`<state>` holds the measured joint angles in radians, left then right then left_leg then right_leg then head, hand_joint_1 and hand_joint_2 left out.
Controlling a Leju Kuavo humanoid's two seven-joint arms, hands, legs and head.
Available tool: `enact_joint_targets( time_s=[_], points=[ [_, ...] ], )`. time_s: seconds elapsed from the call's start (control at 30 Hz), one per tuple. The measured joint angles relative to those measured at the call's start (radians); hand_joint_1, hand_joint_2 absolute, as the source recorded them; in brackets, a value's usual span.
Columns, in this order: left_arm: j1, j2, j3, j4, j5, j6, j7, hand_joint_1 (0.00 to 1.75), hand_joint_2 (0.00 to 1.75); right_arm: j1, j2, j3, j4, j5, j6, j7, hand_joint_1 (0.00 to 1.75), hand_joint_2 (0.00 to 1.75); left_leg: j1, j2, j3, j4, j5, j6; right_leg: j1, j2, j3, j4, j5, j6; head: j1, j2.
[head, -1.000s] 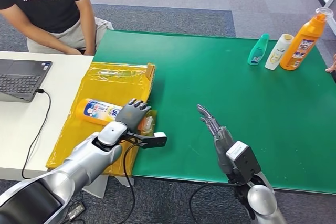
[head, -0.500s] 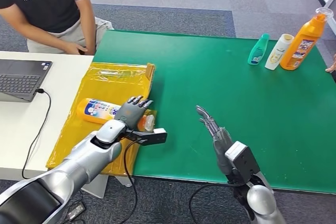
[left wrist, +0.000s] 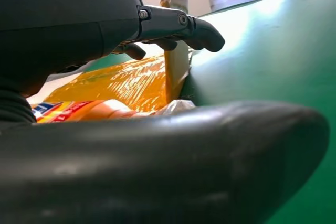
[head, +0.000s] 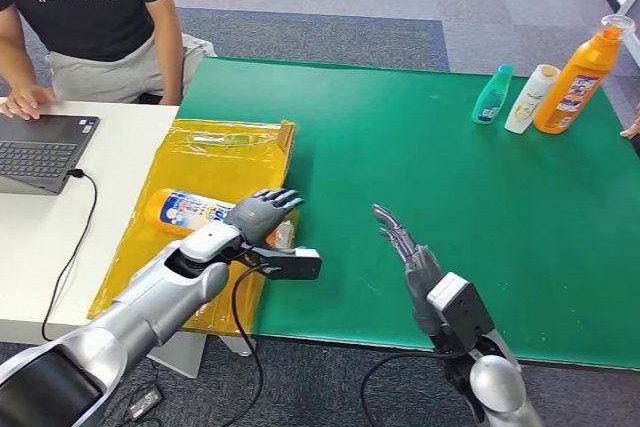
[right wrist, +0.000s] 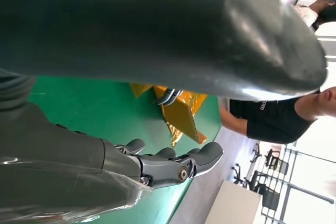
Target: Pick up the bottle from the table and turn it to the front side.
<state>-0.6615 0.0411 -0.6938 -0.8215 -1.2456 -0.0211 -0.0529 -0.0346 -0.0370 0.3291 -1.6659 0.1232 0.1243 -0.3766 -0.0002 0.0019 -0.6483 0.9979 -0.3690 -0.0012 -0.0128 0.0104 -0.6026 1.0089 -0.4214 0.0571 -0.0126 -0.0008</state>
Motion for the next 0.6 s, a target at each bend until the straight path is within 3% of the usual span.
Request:
enact_joint_targets(
  time_s=[0.43, 0.6],
  points=[
    [0.006, 0.086, -0.050, -0.256, 0.079, -0.015, 0.013, 0.00, 0.00, 0.022, 0.000, -0.023, 0.000, 0.011, -0.001, -0.014, 0.00, 0.00, 0.000, 0.000, 0.000, 0.000, 0.000, 0.000, 0.000, 0.000, 0.000, 0.000, 0.000, 0.000, 0.000, 0.000],
    [0.059, 0.101, -0.024, -0.356, 0.263, 0.068, -0.088, 0.00, 0.00, 0.031, 0.000, -0.025, -0.003, 0.020, -0.019, -0.034, 0.00, 0.00, 0.000, 0.000, 0.000, 0.000, 0.000, 0.000, 0.000, 0.000, 0.000, 0.000, 0.000, 0.000, 0.000, 0.000]
  ],
)
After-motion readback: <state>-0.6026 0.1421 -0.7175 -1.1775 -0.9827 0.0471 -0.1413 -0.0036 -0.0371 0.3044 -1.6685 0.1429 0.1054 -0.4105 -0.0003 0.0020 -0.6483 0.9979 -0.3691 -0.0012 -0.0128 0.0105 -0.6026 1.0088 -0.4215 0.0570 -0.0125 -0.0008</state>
